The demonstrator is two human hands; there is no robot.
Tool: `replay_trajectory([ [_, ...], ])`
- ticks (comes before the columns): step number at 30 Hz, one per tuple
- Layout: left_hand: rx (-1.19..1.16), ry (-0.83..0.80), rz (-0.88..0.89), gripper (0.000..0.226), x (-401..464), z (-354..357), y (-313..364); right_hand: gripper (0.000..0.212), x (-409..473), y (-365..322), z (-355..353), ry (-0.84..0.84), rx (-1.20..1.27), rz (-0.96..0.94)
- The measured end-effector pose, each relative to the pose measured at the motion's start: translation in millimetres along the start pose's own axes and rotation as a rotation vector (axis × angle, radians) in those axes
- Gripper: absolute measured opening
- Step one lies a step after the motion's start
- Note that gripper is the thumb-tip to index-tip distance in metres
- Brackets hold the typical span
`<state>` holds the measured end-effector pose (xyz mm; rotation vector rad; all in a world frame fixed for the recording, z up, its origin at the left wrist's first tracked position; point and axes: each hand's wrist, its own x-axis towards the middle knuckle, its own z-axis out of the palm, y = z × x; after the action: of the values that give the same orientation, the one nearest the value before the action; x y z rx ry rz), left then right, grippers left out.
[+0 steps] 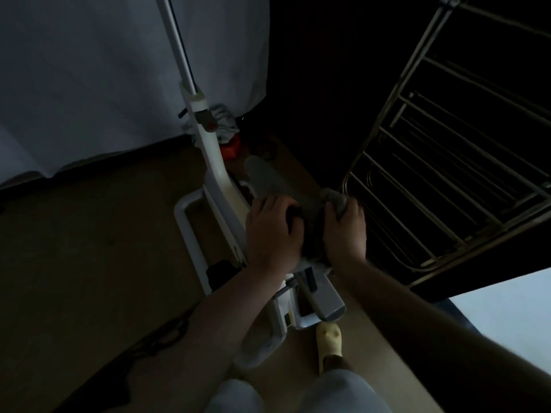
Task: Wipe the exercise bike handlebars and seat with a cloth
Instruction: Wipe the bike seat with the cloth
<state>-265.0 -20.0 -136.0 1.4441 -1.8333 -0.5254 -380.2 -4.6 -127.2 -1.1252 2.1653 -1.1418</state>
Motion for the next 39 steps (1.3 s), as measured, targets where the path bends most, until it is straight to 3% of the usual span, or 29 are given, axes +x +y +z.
replay_trajectory([
  [3, 0.013, 0.003, 0.010, 0.031, -2.4, -1.2, 1.5, 0.035, 24.8, -8.0, -7.9, -0.175, -0.132, 0.034],
  [7, 0.025, 0.023, -0.018, 0.029, -0.6, 1.3, -0.1, 0.048, -12.7, -1.7, -8.2, -0.184, -0.416, -0.398],
  [10, 0.034, 0.040, -0.040, 0.031, 1.8, 1.8, 4.0, 0.049, 26.2, -8.5, -4.4, -0.373, -0.481, -0.467],
  [13, -0.002, 0.004, -0.205, 0.029, 11.5, -1.4, 8.8, 0.048, 35.7, -14.5, 4.9, -0.415, -0.554, -0.423],
  [15, -0.098, 0.006, -0.347, 0.027, 18.9, -3.4, 12.0, 0.056, 18.5, -4.2, 5.0, -0.395, -0.653, -0.588],
  [18, -0.119, 0.163, -0.363, 0.028, 17.6, 1.0, 17.2, 0.059, 34.1, -3.9, 5.4, -0.506, -0.601, -0.767],
  [21, -0.160, 0.285, -0.476, 0.023, 12.6, 2.3, 21.6, 0.066, 61.7, -35.0, 16.1, -0.727, -0.435, -0.481],
  [22, -0.184, 0.292, -0.525, 0.022, 11.1, 2.2, 23.1, 0.067, 62.0, -38.9, 16.7, -0.729, -0.433, -0.453],
  [26, -0.216, 0.361, -0.588, 0.021, 10.3, 2.6, 26.2, 0.075, 54.3, -34.4, 9.6, -0.755, -0.633, -0.634],
  [31, -0.119, 0.399, -0.585, 0.022, 12.8, 12.7, 16.2, 0.070, 90.7, -53.9, 57.6, -0.797, -0.404, -0.421],
  [35, -0.094, 0.487, -0.637, 0.023, 11.5, 19.0, 14.3, 0.069, 86.2, -43.0, 59.3, -0.664, -0.575, -0.728],
  [39, -0.097, 0.480, -0.681, 0.021, 15.7, 19.4, 11.3, 0.048, 115.0, -59.1, 92.6, -0.772, -0.394, -0.912],
])
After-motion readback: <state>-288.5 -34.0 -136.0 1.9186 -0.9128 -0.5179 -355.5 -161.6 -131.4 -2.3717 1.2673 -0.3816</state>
